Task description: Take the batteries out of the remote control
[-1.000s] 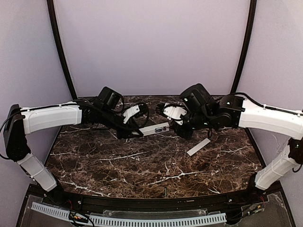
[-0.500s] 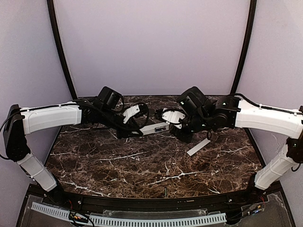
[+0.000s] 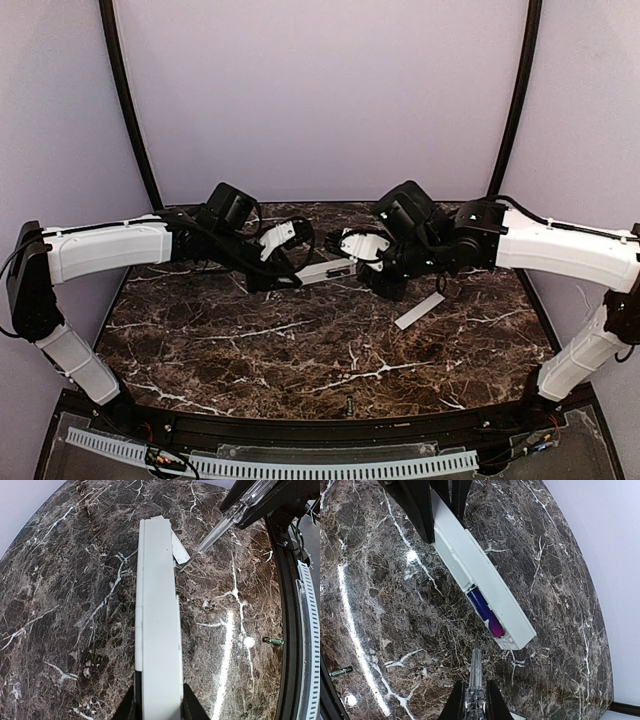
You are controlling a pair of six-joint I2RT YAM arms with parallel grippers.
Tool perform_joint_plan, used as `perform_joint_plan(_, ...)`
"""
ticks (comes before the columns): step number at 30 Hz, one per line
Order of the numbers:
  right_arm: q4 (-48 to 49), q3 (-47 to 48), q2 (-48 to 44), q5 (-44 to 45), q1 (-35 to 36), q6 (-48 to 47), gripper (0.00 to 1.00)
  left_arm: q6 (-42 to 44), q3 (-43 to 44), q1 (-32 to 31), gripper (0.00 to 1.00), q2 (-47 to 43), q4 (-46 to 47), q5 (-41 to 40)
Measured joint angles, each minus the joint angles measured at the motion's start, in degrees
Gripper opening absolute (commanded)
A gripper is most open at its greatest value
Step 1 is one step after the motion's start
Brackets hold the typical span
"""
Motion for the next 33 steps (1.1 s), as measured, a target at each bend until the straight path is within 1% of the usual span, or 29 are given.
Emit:
perform_joint_plan(7, 0.0, 0.0, -1.4, 0.0, 0.3, -1.4, 0.00, 0.0, 0.0, 0.0, 0.00, 0.0, -0.1, 0.6)
perform_joint_plan(33, -0.7, 2.0, -0.2, 2.4, 0.7, -5.1, 0.00, -0.1, 0.3, -0.3, 0.00, 0.2, -1.4, 1.6)
